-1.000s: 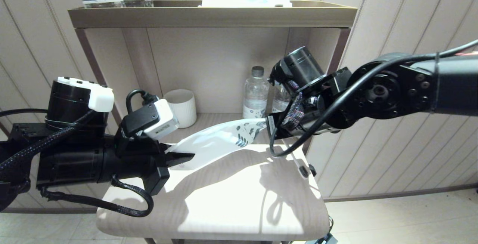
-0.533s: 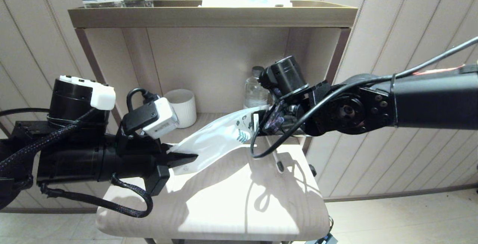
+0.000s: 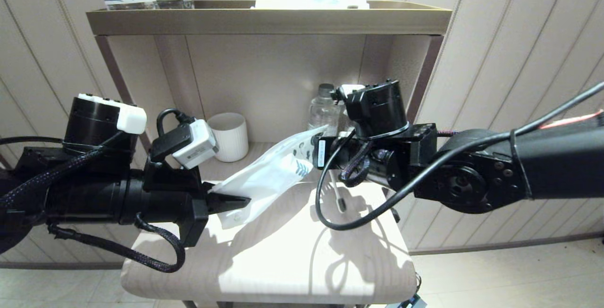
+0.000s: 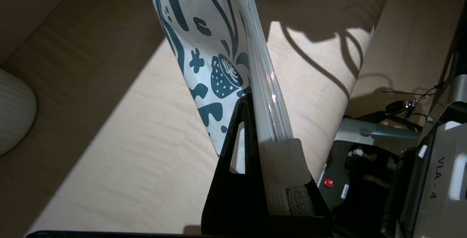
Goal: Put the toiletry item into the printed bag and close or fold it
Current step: Place the toothbrush in the storage bag
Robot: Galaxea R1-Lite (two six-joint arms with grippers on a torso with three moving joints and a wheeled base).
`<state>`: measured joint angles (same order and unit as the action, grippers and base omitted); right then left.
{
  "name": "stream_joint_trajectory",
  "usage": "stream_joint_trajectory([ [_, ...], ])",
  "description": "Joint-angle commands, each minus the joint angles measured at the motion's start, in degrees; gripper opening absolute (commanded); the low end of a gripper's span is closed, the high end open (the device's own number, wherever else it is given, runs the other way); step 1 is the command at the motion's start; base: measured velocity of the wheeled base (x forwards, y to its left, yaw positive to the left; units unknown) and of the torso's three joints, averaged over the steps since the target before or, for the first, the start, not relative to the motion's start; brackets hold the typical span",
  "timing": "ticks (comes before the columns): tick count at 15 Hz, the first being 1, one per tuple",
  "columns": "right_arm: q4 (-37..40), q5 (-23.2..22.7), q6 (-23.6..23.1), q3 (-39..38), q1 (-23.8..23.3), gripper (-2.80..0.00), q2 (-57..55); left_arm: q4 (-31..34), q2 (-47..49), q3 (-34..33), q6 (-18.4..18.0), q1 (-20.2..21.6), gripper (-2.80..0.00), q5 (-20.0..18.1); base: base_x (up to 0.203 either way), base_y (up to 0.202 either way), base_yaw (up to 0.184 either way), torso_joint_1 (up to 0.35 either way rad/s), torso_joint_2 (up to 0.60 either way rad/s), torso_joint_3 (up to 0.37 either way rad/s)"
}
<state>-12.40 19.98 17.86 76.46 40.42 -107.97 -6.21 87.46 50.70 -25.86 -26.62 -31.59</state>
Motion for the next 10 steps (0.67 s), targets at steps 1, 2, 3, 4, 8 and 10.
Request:
stream_joint_trajectory([
  [1,-0.30,-0.44,0.07,-0.70,0.98,-2.80,0.83,-0.03,1.17,0.55,-0.15,0.26,-2.80,-0.32,0.000,0.000,0.000,0.000,0.00,0.000],
  [2,-0.34,-1.78,0.07,-0.70,1.49,-2.80,0.85,-0.03,1.61,0.83,-0.15,0.26,-2.80,-0.51,0.000,0.000,0.000,0.000,0.00,0.000],
  [3,-0.35,-3.03,0.07,-0.64,1.86,-2.80,0.83,0.00,1.72,1.34,-0.15,0.26,-2.80,-1.03,0.000,0.000,0.000,0.000,0.00,0.000],
  [4,-0.35,-4.15,0.15,-0.54,2.37,-2.80,0.64,0.14,1.89,1.65,-0.15,0.26,-2.80,-1.84,0.000,0.000,0.000,0.000,0.00,0.000],
  [8,-0.26,-5.99,0.42,0.57,5.89,-2.80,-0.14,0.15,2.62,2.74,-0.15,0.17,-2.80,-2.16,0.000,0.000,0.000,0.000,0.00,0.000],
  [10,-0.16,-6.04,0.42,1.68,8.13,-2.80,-0.38,0.15,2.80,2.83,-0.15,0.17,-2.80,-2.16,0.000,0.000,0.000,0.000,0.00,0.000],
])
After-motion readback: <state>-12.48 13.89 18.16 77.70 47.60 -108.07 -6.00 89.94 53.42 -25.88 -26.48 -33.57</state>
